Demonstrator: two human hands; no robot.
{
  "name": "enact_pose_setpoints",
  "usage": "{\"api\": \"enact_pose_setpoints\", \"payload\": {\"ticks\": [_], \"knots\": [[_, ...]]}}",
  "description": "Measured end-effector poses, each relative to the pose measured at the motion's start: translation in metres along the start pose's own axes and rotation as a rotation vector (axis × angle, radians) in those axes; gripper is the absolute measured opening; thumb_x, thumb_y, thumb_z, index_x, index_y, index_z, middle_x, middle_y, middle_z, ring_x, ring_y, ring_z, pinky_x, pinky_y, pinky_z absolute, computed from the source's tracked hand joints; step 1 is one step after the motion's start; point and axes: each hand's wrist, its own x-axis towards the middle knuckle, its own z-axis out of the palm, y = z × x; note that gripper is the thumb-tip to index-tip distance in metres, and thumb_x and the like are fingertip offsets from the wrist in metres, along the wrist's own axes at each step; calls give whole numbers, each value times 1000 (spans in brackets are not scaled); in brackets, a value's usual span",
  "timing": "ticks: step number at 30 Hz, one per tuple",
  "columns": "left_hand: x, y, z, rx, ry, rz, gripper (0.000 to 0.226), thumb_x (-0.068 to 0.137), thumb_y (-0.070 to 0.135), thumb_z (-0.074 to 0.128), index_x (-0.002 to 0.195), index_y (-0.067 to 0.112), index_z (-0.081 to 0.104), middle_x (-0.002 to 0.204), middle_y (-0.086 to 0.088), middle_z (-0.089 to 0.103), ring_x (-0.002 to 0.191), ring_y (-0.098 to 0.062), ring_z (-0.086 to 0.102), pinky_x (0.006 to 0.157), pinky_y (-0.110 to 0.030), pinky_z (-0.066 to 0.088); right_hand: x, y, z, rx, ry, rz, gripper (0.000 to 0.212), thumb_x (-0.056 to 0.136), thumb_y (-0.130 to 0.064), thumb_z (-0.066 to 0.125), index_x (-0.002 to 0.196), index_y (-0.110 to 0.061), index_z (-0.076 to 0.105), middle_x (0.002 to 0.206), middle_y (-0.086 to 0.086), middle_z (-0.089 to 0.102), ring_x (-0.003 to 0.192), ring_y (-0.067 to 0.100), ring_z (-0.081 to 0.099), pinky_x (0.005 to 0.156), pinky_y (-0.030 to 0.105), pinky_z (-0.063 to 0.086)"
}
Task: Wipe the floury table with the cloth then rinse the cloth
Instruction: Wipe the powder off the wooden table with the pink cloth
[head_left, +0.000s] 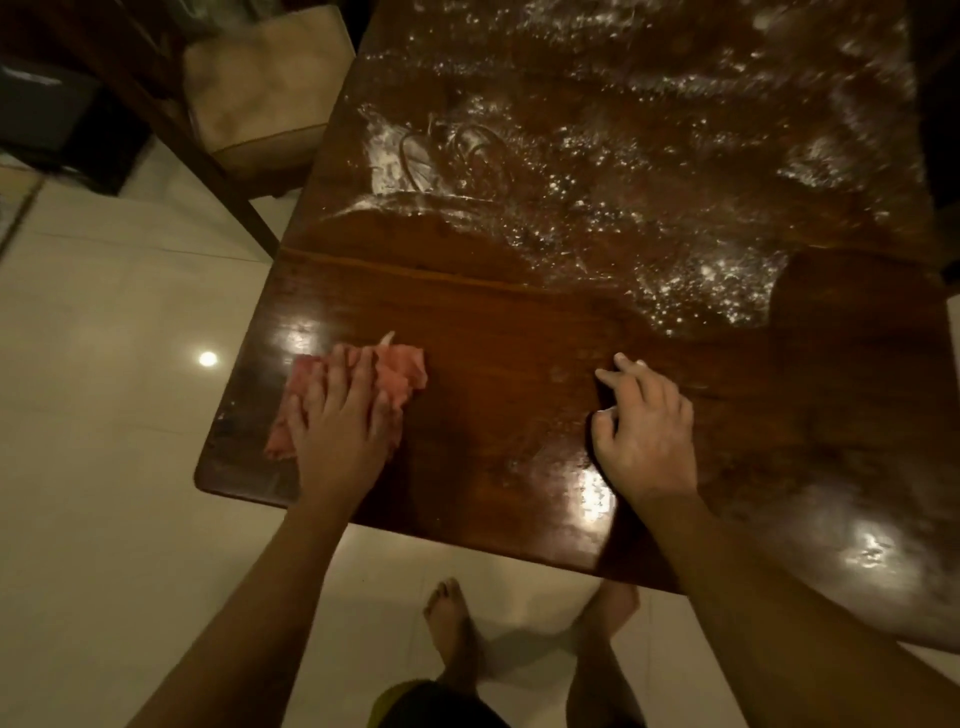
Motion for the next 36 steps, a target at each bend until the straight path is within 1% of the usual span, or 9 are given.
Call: {"api": "enact_pose_setpoints", "payload": {"ticks": [2,9,13,18,22,25,29,33,36], "knots": [[6,42,10,18,25,-87,60,100,58,16,155,40,3,166,-6,4,150,-37,1,116,-63,1,0,4,2,78,8,-5,46,90,-28,46,134,-24,58,150,0,47,141,21,34,112,46,30],[-106,146,54,128,-105,428,59,102,54,19,156,39,0,166,3,-4,152,-33,-4,119,-58,3,-7,67,-22,300,-195,-253,41,94,-23,48,132,-29,63,150,-8,48,147,16,30,122,34,19],[-71,160,49,67,-29,212,53,101,53,18,153,45,14,164,9,8,152,-27,9,118,-54,8,-17,157,-67,47,-125,-219,49,95,-35,39,143,-34,53,155,-5,43,149,23,28,121,44,17],[5,258,58,-47,66,-195,65,96,53,21,154,25,23,163,-15,12,146,-47,10,112,-70,10,18,249,-106,-82,-71,67,60,93,-49,32,151,-33,40,161,4,33,151,31,21,121,55,16],[3,328,73,36,-17,161,62,100,54,17,157,32,3,164,-16,-4,149,-44,-5,113,-67,-5,26,263,-107,-129,-31,70,61,96,-46,31,154,-30,32,163,1,27,153,28,14,124,51,11],[-15,336,76,12,-65,411,56,102,52,23,155,41,10,164,-11,-3,151,-35,-3,117,-60,1,28,265,-109,-125,-5,69,60,94,-44,36,153,-29,35,162,1,29,153,27,16,123,50,12],[30,335,60,-25,-1,274,50,102,50,28,151,46,22,156,-20,14,143,-41,19,113,-64,21,31,268,-108,-118,3,77,59,93,-45,38,151,-30,39,161,0,32,152,26,19,122,50,15],[79,397,67,-69,48,5,53,104,42,32,155,32,20,161,-22,13,149,-39,8,116,-65,3,30,271,-109,-81,-3,74,60,92,-48,37,150,-32,39,161,-2,32,153,24,18,122,49,14],[71,428,78,-14,-22,266,58,103,40,33,156,35,9,164,-15,1,151,-34,-3,115,-63,-2,30,272,-109,-73,-11,76,59,93,-48,38,150,-34,38,161,-3,31,153,23,16,122,49,14]]}}
